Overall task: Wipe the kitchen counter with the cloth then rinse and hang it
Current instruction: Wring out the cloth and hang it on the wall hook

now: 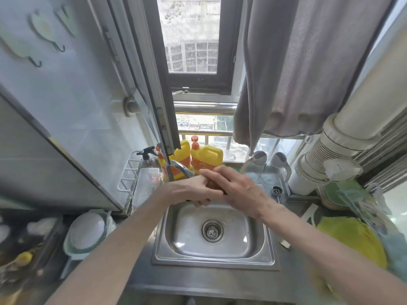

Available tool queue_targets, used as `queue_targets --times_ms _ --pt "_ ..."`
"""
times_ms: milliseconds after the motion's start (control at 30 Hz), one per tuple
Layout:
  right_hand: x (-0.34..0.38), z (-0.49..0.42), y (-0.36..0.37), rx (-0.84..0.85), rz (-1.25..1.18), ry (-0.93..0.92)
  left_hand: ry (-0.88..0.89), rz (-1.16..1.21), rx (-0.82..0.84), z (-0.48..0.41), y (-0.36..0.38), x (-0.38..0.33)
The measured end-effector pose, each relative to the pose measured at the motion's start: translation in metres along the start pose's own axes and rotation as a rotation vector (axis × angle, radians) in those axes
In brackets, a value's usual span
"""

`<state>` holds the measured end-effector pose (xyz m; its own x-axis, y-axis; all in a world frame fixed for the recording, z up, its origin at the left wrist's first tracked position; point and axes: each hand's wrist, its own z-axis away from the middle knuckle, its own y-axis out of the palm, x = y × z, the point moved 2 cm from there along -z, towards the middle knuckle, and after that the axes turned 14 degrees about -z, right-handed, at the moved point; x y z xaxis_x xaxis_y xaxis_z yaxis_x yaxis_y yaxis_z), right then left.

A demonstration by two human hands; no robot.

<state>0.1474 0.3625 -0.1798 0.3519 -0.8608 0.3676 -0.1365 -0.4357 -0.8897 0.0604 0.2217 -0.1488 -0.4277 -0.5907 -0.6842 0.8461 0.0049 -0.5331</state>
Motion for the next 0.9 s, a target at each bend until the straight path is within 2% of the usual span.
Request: queue_targets --times_ms 67,133,200,300,367,433,500,567,633,700,800,900 --pt "-0.004 0.001 0.002 0.004 0.119 -0.025 0.003 0.057 0.062 0.002 0.001 -0.006" --pt "-0.004 -0.003 0.000 -0.050 0.105 0.017 -0.005 0.042 -0.045 -0.001 0.006 -0.001" --pt "-0.003 -0.011 -0.001 -0.053 0.093 0.111 -0.021 -0.011 -0.279 -0.006 0.015 0.004" --pt "-0.001 -0.021 -0.002 -0.041 0.057 0.219 -0.110 -0.310 -0.747 -0.005 0.024 0.005" --pt "0.006 -0.020 -0.004 0.046 -0.185 0.287 -0.133 -0.237 -0.880 -0.008 0.025 0.012" --pt "0.019 -0.012 -0.006 0.076 -0.397 0.293 -0.041 0.101 -0.806 -0.011 0.021 0.025" --pt "0.036 -0.005 -0.013 -0.059 -0.259 0.171 -0.032 0.433 -0.555 -0.014 0.019 0.029" --pt "0.050 -0.005 -0.021 -0.262 0.026 -0.014 -0.136 0.428 -0.354 -0.020 0.021 0.030" --pt "0.051 -0.012 -0.028 -0.383 0.221 -0.138 -0.187 0.403 -0.241 -0.025 0.024 0.024" --pt "0.047 -0.023 -0.033 -0.400 0.300 -0.153 -0.206 0.509 -0.275 -0.025 0.022 0.017" --pt "0.043 -0.032 -0.038 -0.332 0.254 -0.070 -0.174 0.650 -0.452 -0.008 0.021 0.000" --pt "0.036 -0.031 -0.033 -0.335 0.166 0.039 -0.045 0.487 -0.615 -0.003 0.024 -0.003"
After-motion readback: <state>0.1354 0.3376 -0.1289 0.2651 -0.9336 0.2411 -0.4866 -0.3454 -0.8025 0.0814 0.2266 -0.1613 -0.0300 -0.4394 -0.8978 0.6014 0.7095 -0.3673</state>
